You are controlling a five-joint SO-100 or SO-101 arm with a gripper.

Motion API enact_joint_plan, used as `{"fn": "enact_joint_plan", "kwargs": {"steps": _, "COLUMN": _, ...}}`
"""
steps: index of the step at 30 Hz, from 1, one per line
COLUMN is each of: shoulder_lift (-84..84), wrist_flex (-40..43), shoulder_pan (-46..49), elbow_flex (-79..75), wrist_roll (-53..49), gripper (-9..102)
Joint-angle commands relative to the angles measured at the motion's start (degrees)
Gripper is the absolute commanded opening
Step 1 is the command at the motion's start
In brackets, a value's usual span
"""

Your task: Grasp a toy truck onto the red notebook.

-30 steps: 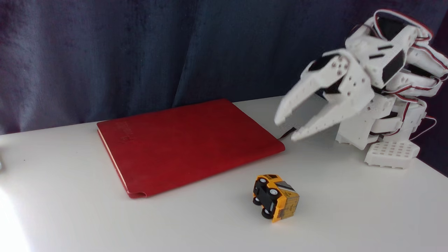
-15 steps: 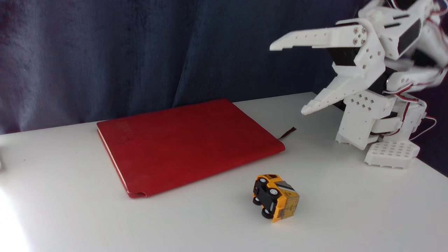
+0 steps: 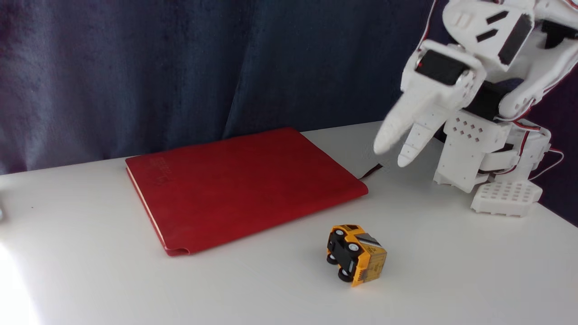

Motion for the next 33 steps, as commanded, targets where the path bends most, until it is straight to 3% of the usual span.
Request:
{"fn": "enact_joint_plan", "kwargs": {"steps": 1, "shoulder_lift": -4.7, "wrist_flex": -1.5, "shoulder_pan": 0.5, "elbow_flex": -4.0, "wrist_roll": -1.2, "gripper": 39}}
{"fn": "enact_joint_plan", "kwargs": {"steps": 12, "shoulder_lift": -13.7, "wrist_flex": -16.7, "shoulder_pan": 13.6, "elbow_flex": -9.0, "wrist_roll": -0.3, "gripper": 38}}
{"fn": "enact_joint_plan", "kwargs": {"steps": 19, "shoulder_lift": -8.2, "wrist_flex": -24.4, "shoulder_pan": 22.1, "elbow_flex": 0.3, "wrist_roll": 2.4, "gripper": 37}}
{"fn": "enact_joint_plan", "kwargs": {"steps": 27, "shoulder_lift": -0.2, "wrist_flex": -22.1, "shoulder_pan": 16.3, "elbow_flex": -2.0, "wrist_roll": 17.5, "gripper": 34}}
{"fn": "enact_joint_plan", "kwargs": {"steps": 33, "shoulder_lift": -26.3, "wrist_flex": -8.3, "shoulder_pan": 9.1, "elbow_flex": -28.0, "wrist_roll": 22.5, "gripper": 35}}
